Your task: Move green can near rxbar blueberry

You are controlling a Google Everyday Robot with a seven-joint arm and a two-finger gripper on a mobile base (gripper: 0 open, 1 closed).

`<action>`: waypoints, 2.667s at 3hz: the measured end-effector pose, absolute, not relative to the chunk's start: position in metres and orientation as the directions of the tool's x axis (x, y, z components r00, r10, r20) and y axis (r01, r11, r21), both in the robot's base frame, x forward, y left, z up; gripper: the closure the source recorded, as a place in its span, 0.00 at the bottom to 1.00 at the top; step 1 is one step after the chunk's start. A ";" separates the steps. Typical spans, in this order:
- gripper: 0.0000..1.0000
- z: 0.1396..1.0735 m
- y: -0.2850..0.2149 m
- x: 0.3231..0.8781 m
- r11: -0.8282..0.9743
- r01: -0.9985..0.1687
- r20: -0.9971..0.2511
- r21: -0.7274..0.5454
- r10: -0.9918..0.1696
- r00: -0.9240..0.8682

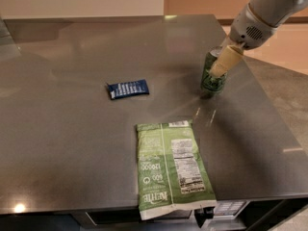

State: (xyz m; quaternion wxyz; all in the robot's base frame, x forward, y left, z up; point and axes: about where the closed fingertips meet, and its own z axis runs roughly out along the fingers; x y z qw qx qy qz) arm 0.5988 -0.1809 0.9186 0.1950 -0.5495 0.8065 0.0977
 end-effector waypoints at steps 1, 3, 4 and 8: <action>1.00 0.933 -0.143 0.601 0.317 -0.947 -0.459 -0.048 -0.850 -0.261; 1.00 0.934 -0.076 0.602 0.212 -0.977 -0.507 -0.022 -0.845 -0.171; 1.00 0.925 -0.059 0.602 0.185 -0.983 -0.513 -0.010 -0.845 -0.154; 0.37 0.896 -0.032 0.603 0.149 -0.989 -0.505 -0.005 -0.854 -0.126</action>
Offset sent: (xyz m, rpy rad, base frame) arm -0.0039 0.1200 0.0262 0.1088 0.0151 0.2138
